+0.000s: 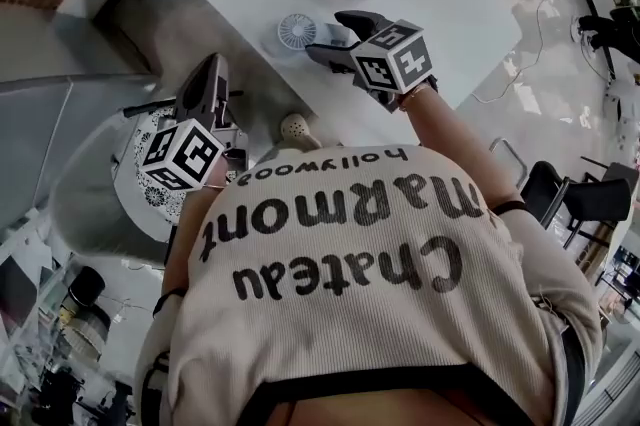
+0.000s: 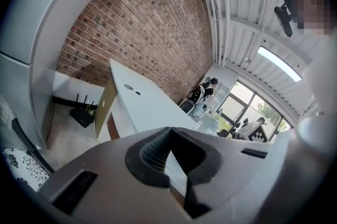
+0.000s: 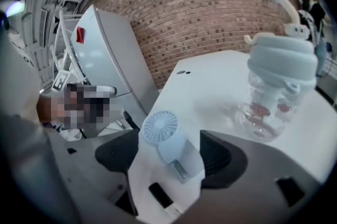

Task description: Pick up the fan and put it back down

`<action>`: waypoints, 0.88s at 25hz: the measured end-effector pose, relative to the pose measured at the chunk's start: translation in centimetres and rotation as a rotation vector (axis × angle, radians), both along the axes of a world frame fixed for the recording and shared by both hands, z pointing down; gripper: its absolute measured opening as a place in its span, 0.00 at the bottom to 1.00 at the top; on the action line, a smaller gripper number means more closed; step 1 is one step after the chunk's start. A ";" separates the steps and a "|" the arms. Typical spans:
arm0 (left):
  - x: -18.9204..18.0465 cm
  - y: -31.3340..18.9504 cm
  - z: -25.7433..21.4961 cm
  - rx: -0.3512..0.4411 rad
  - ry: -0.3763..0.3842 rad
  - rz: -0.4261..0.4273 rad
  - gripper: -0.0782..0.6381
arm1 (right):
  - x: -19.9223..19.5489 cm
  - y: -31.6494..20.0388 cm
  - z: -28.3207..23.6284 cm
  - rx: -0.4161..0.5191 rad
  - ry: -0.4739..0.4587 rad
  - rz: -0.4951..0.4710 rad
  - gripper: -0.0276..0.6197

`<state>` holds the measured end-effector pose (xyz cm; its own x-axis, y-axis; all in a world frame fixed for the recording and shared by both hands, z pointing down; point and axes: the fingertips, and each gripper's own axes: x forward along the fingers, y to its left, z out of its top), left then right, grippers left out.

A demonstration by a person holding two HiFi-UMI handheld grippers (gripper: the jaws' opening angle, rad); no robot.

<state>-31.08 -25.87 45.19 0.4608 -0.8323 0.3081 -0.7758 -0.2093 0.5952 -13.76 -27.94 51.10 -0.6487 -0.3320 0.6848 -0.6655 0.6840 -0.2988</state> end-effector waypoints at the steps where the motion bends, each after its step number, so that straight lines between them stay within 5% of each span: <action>1: -0.1 0.0 0.2 -0.003 0.000 -0.002 0.11 | 0.0 0.0 0.3 0.008 0.029 -0.020 0.62; 9: -1.3 0.5 1.1 -0.024 -0.002 -0.012 0.11 | -0.7 0.1 2.6 0.008 0.175 -0.116 0.60; 22: -1.3 0.3 0.8 -0.020 -0.003 -0.006 0.11 | -1.3 0.2 3.2 -0.003 0.191 -0.146 0.41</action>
<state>-32.42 -25.54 45.95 0.4548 -0.8288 0.3259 -0.7788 -0.1926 0.5969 -15.06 -27.73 54.31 -0.5484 -0.2423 0.8004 -0.6044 0.7763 -0.1791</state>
